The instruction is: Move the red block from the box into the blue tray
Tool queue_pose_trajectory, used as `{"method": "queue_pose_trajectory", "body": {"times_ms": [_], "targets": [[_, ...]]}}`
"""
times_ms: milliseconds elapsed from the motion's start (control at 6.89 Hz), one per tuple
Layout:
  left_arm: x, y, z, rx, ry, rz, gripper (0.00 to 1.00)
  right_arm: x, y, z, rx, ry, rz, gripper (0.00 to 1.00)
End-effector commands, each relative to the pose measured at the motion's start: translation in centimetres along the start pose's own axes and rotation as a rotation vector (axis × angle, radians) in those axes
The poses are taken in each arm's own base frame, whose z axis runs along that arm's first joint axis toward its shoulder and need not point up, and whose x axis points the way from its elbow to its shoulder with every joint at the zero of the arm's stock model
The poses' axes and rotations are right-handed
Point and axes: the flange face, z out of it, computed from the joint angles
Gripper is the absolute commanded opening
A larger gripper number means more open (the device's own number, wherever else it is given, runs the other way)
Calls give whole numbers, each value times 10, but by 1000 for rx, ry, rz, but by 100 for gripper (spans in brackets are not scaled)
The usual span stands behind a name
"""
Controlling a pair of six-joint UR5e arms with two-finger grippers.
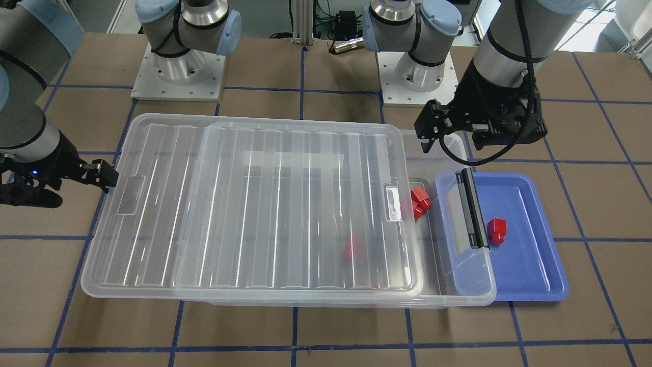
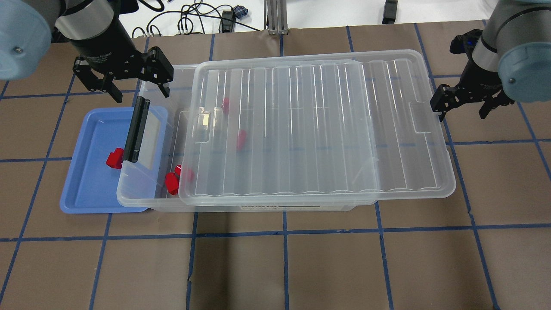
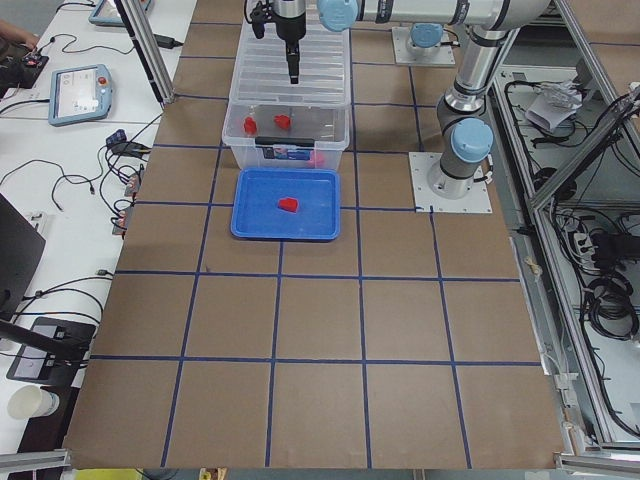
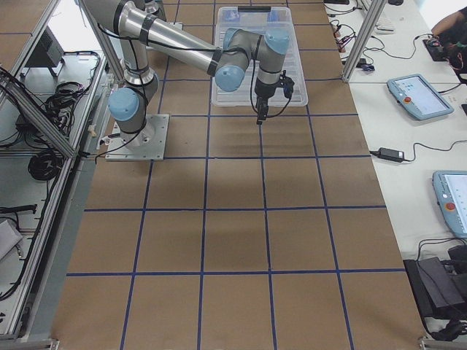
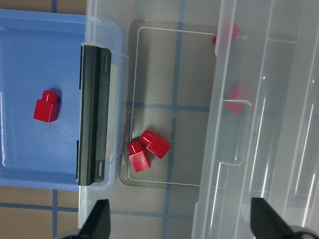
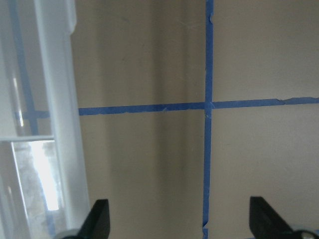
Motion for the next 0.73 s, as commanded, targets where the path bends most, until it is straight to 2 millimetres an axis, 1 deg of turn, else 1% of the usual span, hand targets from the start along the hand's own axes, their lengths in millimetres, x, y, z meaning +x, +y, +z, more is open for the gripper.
{"method": "queue_pose_trajectory", "body": {"times_ms": [0, 145, 290, 435, 581], "targets": [[0, 0, 2, -4, 1, -1, 100, -46, 2, -7, 20, 7, 8, 100], [0, -4, 8, -16, -9, 1, 100, -57, 3, -7, 21, 8, -17, 100], [0, -5, 9, -17, -7, -1, 100, -60, 3, -9, 23, 7, -26, 100], [-1, -5, 9, -17, -7, -2, 100, -67, 4, -10, 24, 0, -37, 100], [-2, -4, 7, -11, -8, -4, 100, -81, 7, -11, 27, 4, -59, 100]]}}
